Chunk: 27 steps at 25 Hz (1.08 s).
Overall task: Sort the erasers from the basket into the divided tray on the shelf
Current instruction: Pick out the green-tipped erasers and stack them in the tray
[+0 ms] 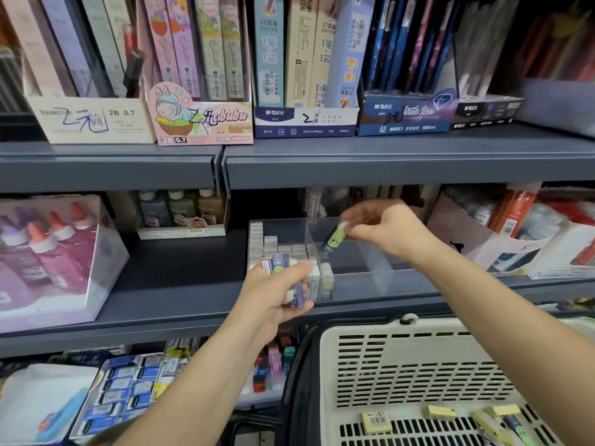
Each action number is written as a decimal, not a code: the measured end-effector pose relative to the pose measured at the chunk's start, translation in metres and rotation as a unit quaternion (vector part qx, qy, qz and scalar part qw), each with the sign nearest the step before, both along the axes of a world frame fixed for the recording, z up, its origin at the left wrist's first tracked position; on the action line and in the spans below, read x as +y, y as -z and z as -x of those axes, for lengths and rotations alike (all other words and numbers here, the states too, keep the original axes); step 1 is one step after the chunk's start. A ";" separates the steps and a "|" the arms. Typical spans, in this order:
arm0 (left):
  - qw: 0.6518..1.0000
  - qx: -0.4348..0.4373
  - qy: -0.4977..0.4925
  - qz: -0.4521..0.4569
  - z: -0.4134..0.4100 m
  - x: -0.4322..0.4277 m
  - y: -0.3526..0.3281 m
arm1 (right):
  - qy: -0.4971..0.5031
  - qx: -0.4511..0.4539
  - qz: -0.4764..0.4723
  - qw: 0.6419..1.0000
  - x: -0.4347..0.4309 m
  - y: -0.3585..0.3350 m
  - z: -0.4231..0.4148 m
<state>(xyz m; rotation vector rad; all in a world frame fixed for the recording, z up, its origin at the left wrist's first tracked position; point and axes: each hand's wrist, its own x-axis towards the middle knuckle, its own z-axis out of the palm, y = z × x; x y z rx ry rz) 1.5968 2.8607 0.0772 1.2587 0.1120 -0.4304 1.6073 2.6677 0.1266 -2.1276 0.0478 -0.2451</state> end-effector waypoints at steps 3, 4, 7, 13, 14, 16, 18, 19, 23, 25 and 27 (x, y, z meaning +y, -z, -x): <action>1.000 0.016 0.007 0.018 -0.001 0.003 -0.003 | 0.001 0.031 0.087 0.996 0.006 0.006 -0.010; 1.000 0.020 0.010 0.017 -0.001 0.004 -0.004 | -0.011 0.050 0.097 0.994 0.009 0.011 -0.012; 0.999 0.030 0.019 0.013 -0.003 0.005 -0.004 | -0.026 0.076 0.090 0.993 0.012 0.020 -0.015; 0.998 0.045 0.010 0.033 -0.005 0.002 -0.007 | -0.066 0.093 0.205 0.972 0.015 0.039 -0.015; 0.998 0.043 0.010 0.033 -0.004 0.002 -0.007 | -0.068 0.097 0.222 0.968 0.015 0.041 -0.015; 0.999 0.043 0.011 0.026 -0.003 0.002 -0.007 | -0.070 0.108 0.232 0.964 0.014 0.040 -0.012; 0.999 0.042 0.011 0.013 -0.002 0.002 -0.006 | -0.053 0.076 0.259 0.961 0.016 0.036 -0.007; 0.999 0.039 0.013 0.008 -0.002 0.001 -0.006 | -0.036 0.042 0.264 0.963 0.019 0.033 -0.003; 0.999 0.004 0.051 0.001 -0.001 -0.001 -0.004 | -0.069 0.017 0.113 0.991 0.034 0.018 0.016; 0.997 -0.012 0.074 0.004 0.003 -0.002 -0.004 | -0.096 0.040 0.082 0.991 0.036 0.016 0.019; 0.996 -0.024 0.079 0.014 0.006 -0.002 -0.005 | -0.098 0.060 0.023 0.993 0.031 0.011 0.019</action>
